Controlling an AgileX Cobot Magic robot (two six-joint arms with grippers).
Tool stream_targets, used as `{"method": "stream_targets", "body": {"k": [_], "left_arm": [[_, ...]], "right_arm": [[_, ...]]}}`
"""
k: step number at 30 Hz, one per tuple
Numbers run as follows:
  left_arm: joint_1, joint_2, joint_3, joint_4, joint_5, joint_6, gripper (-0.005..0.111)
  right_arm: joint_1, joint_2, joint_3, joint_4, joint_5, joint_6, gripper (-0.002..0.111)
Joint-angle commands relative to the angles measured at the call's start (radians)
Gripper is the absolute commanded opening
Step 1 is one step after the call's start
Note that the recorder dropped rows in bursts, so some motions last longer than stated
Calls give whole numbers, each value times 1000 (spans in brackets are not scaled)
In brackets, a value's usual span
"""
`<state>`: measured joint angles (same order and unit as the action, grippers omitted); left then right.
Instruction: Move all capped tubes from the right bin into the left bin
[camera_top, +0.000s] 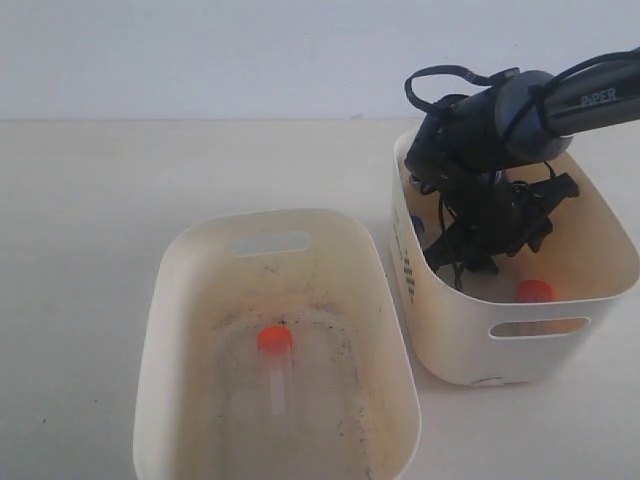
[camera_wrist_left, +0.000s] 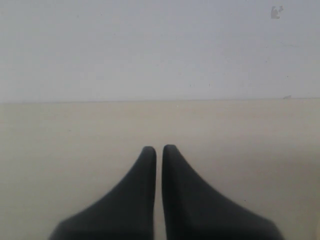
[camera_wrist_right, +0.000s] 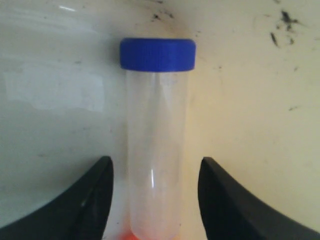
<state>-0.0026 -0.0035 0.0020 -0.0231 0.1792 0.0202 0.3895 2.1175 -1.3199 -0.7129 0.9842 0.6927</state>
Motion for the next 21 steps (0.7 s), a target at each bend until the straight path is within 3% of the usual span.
{"method": "stream_targets", "body": {"k": [1,9,16,21], "left_arm": [[-7,4,-2,-3,-7,-4,4],[-7,4,-2,-3,-7,-4,4],[-7,4,-2,-3,-7,-4,4],[-7,4,-2,-3,-7,-4,4]], "right_arm": [[-10,17,4,-13,72,5,51],[-10,36,4,-20,78,15,51],[-10,36,4,-51,93,37,21],[-10,36,4,-70,106,39,20]]}}
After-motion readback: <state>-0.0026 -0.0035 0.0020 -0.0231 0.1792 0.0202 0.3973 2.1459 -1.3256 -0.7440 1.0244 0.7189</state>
